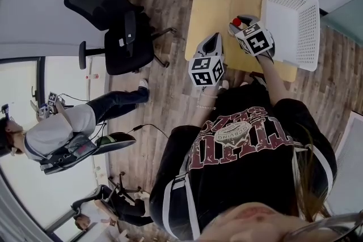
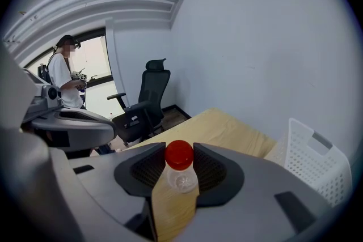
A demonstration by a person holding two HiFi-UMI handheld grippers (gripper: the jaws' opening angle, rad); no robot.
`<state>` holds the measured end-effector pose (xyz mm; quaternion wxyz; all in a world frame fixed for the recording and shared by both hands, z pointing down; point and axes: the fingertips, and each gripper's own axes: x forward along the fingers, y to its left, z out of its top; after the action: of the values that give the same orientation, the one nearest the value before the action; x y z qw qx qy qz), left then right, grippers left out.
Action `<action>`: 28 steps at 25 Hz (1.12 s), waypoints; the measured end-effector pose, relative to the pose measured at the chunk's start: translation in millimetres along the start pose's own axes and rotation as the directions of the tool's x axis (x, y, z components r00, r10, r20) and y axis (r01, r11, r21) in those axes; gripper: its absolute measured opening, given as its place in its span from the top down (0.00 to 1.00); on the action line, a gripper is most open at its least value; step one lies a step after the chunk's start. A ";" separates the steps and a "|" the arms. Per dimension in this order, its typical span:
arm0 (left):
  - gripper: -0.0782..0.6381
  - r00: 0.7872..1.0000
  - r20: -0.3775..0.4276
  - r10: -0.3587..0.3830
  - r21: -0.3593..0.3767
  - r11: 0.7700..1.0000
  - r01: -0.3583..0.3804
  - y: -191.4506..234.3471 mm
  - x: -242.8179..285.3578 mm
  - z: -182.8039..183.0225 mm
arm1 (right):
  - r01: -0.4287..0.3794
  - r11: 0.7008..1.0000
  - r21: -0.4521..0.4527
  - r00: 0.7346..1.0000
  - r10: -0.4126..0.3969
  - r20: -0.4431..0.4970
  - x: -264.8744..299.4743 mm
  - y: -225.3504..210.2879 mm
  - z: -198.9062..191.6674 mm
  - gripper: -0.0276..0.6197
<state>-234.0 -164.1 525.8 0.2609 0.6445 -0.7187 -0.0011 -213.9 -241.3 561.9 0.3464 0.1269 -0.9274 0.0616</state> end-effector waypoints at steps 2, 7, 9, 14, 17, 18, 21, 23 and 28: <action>0.83 1.000 0.001 -0.001 0.001 1.000 0.001 -0.1 -0.5 0.1 | 0.000 1.000 -0.002 1.000 0.000 -0.011 -0.7 0.9 -1.1 0.71; 0.83 1.000 0.006 -0.005 -0.007 1.000 0.005 -3.7 -3.4 0.0 | 0.003 1.000 -0.009 0.999 -0.004 -0.046 -7.8 3.5 -5.3 0.71; 0.83 1.000 0.008 -0.009 -0.012 1.000 0.009 -5.8 -4.3 0.2 | 0.002 1.000 -0.015 0.999 -0.003 -0.046 -9.4 5.4 -5.9 0.71; 0.83 1.000 0.021 -0.017 0.004 1.000 0.017 -15.6 6.5 -3.5 | -0.009 1.000 -0.009 0.999 0.008 -0.034 -8.0 -2.0 -16.0 0.70; 0.83 1.000 0.024 -0.018 0.016 1.000 0.017 -17.5 16.0 -9.3 | -0.009 1.000 0.007 1.000 0.009 0.003 -6.2 -10.5 -19.5 0.70; 0.83 0.999 0.027 -0.020 0.016 1.000 0.019 -17.2 14.5 -8.1 | -0.005 1.000 0.008 1.000 0.005 0.013 -8.5 -10.1 -16.9 0.70; 0.83 0.999 0.041 -0.031 0.015 0.999 0.030 -19.1 4.0 3.1 | 0.006 1.000 0.010 0.999 -0.006 0.041 -22.3 -6.0 -3.8 0.70; 0.83 0.998 0.050 -0.038 0.018 0.999 0.037 -21.4 -1.5 9.3 | 0.006 1.000 0.027 0.998 -0.007 0.064 -31.3 -3.4 2.1 0.70; 0.83 0.997 0.065 -0.040 0.027 0.999 0.039 -31.2 -8.8 14.4 | 0.009 0.999 0.041 0.994 -0.013 0.104 -52.2 -2.2 4.5 0.70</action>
<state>-210.2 -166.1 499.5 0.2290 0.6614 -0.7140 -0.0183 -178.1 -234.3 524.2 0.2950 0.1421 -0.9421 0.0719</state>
